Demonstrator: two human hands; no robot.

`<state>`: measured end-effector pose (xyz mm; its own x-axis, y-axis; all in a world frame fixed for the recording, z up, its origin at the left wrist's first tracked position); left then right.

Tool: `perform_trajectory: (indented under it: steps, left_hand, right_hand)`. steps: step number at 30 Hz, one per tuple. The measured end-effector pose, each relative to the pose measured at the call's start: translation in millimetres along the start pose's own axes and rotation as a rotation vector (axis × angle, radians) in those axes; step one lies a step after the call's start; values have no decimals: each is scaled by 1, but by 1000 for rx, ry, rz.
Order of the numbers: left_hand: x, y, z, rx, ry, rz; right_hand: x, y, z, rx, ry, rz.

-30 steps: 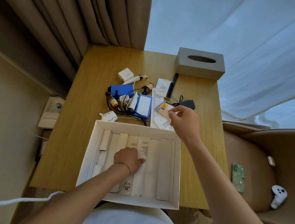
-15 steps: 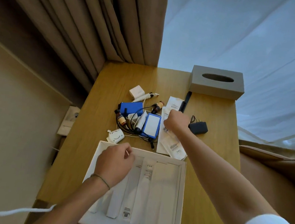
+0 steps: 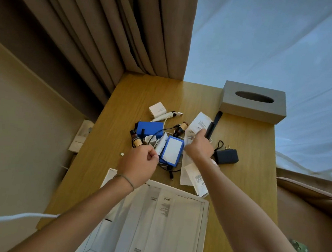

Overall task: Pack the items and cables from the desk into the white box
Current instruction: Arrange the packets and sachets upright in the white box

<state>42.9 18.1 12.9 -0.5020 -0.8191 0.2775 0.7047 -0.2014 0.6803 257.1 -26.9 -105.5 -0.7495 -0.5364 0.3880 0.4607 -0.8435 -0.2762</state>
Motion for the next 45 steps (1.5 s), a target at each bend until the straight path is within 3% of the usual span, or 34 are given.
perform_trajectory:
  steps: [6,16,21,25,32,36,45]
  left_hand:
    - [-49,14,-21,7,-16,2]
    - [-143,39,-67,-36,-61,24]
    - [-185,66,-117,-101,-118,3]
    - [-217,81,-160,-121,-127,13]
    - [-240,85,-194,-325,-41,89]
    - [-245,80,-194,-204,-97,127]
    - [-195,104,-123,212,-118,-89]
  right_hand:
    - [9,14,9,-528,-45,-73]
    - [18,55,41,-1002,-35,-112]
    - [4,77,56,-1224,-69,-240]
    - [-4,91,54,-1262,-103,-317]
    - [2,99,51,-1214,-188,-254]
    - [19,96,55,-1238,-222,-218]
    - [76,79,89,-1293,-199,-177]
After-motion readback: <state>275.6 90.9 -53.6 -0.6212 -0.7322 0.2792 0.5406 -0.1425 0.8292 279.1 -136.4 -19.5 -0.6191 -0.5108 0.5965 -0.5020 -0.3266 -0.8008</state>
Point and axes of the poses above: each hand's wrist, its own x-axis away from the middle knuckle, its own z-axis out of the back of the hand, y = z × x, the point moved 5 cm from there along -x, towards the middle knuckle, and after that the axes turned 12 degrees about x, right-handed, at the moved point
